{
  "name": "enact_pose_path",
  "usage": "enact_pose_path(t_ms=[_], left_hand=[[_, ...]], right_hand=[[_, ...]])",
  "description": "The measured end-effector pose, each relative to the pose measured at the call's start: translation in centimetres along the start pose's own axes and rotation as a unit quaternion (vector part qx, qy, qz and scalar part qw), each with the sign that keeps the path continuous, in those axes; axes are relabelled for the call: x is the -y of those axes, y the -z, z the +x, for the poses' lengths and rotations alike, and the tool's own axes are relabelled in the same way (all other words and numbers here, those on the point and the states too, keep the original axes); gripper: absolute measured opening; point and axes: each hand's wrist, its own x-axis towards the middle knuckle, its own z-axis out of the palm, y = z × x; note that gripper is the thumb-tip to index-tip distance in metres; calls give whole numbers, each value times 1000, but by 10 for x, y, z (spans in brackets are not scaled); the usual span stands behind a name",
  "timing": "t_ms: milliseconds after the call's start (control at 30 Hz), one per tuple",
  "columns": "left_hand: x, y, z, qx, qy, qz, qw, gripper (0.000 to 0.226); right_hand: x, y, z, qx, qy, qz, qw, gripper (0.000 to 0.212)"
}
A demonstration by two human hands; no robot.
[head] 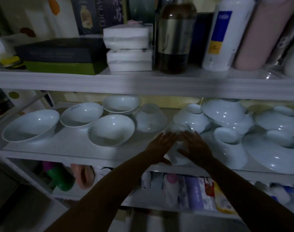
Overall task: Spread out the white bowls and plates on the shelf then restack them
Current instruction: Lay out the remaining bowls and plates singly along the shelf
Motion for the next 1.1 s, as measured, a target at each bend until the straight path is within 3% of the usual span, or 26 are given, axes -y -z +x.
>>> enact_pose_path(t_ms=[200, 267, 367, 533, 667, 700, 767, 833, 900, 1033, 1100], left_hand=[[-16, -6, -7, 18, 56, 71, 996, 139], [-25, -7, -11, 8, 68, 83, 994, 139], [-39, -9, -21, -30, 55, 112, 992, 133], [-47, -2, -24, -25, 45, 66, 996, 148], [-40, 28, -17, -13, 78, -61, 995, 123], [-38, 37, -13, -36, 95, -110, 989, 121], [-31, 52, -4, -82, 106, -206, 969, 114], [-27, 70, 4, -101, 122, -318, 935, 98], [-27, 88, 4, -109, 181, -468, 858, 78], [-29, 82, -6, -73, 312, -661, 679, 30], [-28, 68, -11, -59, 348, -699, 622, 30]], right_hand=[[-14, -1, -19, 148, 14, -12, 989, 122], [-16, -5, -27, 157, 35, 11, 987, 132], [-15, -6, -39, 161, 58, 22, 985, 132], [-15, 2, -46, 149, 51, 43, 987, 129], [-31, 14, -42, 67, -34, 149, 986, 107], [-36, 17, -37, 77, -100, 225, 966, 100], [-41, 27, -21, 114, -208, 413, 879, 92], [-45, 35, -1, 57, -281, 519, 805, 78], [-46, 46, 16, 33, -340, 557, 757, 61], [-50, 53, 30, 140, -397, 512, 749, 58], [-53, 50, 30, 186, -430, 496, 731, 65]])
